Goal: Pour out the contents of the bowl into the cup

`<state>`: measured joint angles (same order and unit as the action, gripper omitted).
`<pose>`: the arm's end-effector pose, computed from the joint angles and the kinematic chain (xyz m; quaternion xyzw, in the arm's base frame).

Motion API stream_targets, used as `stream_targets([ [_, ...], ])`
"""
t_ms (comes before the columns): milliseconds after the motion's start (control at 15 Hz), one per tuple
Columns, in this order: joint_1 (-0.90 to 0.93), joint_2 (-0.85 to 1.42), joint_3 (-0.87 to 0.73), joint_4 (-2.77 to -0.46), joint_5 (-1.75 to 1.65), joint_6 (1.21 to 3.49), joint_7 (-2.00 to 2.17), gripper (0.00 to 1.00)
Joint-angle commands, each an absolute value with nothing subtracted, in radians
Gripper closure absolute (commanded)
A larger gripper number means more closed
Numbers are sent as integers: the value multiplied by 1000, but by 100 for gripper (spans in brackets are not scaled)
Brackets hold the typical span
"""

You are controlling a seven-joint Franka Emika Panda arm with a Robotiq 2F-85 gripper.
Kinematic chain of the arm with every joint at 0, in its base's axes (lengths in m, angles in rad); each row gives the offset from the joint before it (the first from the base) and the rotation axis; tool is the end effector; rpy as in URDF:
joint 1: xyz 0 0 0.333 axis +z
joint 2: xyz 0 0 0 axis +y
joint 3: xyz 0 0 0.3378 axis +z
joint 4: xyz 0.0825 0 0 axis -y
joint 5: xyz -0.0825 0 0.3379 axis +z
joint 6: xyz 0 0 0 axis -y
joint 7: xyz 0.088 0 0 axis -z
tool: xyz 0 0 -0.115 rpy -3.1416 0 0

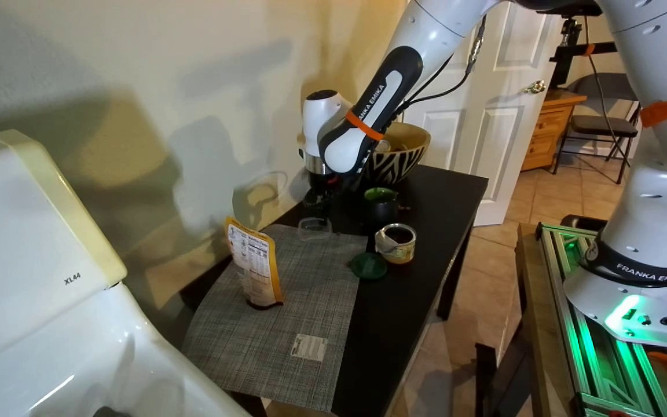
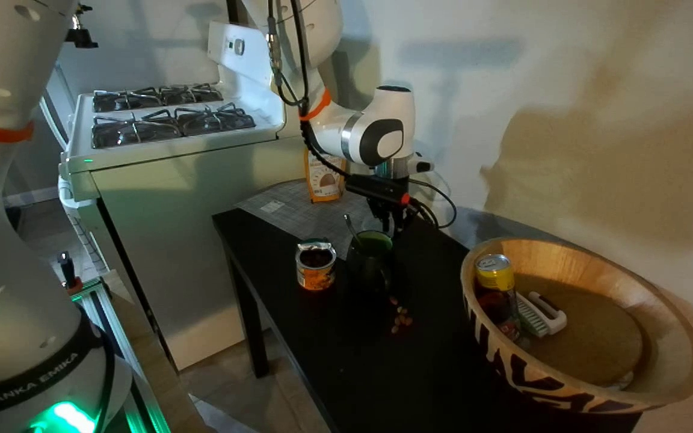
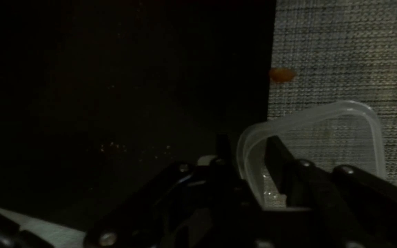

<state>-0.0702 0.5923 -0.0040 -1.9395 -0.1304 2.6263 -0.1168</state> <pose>0.6150 -0.0429 0.2312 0.9953 0.0767 0.0435 0.0402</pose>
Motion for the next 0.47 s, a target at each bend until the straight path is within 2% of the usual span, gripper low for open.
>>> stream_targets([
  [0, -10, 430, -75, -2081, -184, 2711, -43, 34],
  [267, 118, 236, -248, -2245, -399, 2858, 150, 4],
  [333, 161, 186, -303, -2281, -502, 2902, 223, 1],
  [400, 76, 308, -208, -2149, -384, 2834, 110, 0],
])
